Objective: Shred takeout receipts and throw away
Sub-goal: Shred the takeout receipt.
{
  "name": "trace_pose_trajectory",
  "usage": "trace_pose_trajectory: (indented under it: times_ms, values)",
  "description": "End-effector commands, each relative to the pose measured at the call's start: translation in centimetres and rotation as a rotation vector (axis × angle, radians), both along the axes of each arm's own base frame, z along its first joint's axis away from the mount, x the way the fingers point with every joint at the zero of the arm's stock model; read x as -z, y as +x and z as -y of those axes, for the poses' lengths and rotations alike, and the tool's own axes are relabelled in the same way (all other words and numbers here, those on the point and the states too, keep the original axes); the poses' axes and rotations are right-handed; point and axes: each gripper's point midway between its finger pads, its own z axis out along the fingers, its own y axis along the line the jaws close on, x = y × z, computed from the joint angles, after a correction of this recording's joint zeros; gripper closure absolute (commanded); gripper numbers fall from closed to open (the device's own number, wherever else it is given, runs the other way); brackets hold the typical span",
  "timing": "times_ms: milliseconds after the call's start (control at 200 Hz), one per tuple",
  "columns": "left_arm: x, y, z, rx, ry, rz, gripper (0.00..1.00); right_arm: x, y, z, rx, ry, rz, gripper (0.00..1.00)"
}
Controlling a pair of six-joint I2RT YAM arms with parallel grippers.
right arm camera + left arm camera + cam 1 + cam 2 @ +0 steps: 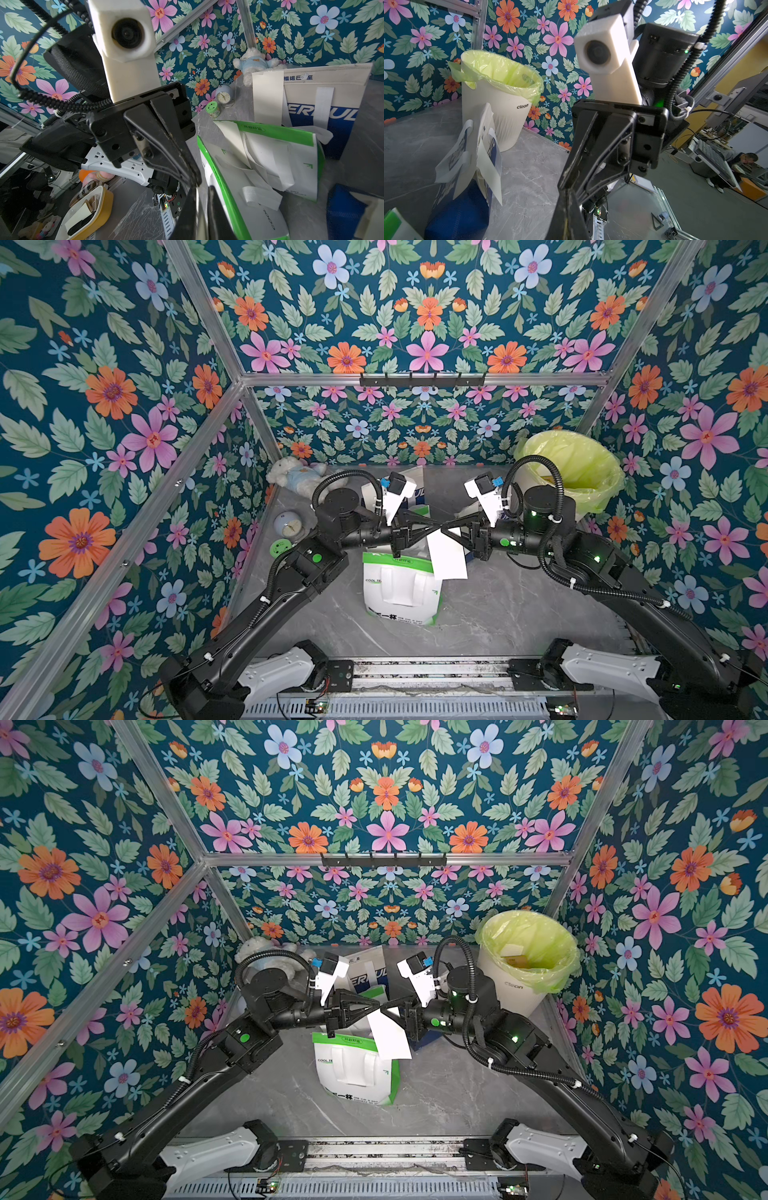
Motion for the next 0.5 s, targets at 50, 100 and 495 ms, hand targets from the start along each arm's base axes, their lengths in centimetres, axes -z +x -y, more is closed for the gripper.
trace_pose_trajectory:
  times_ms: [50, 100, 495]
  values:
    - [-0.43, -0.27, -0.01, 0.010, -0.019, 0.018, 1.00, -0.97, 0.08, -0.39, -0.010, 0.036, 0.018, 0.86]
    - [-0.29, -0.33, 0.00, 0.011, -0.017, 0.016, 1.00, -1.09, 0.08, -0.35, -0.009, 0.039, 0.020, 0.86]
    - [-0.30, -0.35, -0.20, 0.000, -0.023, 0.021, 1.00, -0.77, 0.04, -0.21, -0.005, 0.035, 0.013, 0.91]
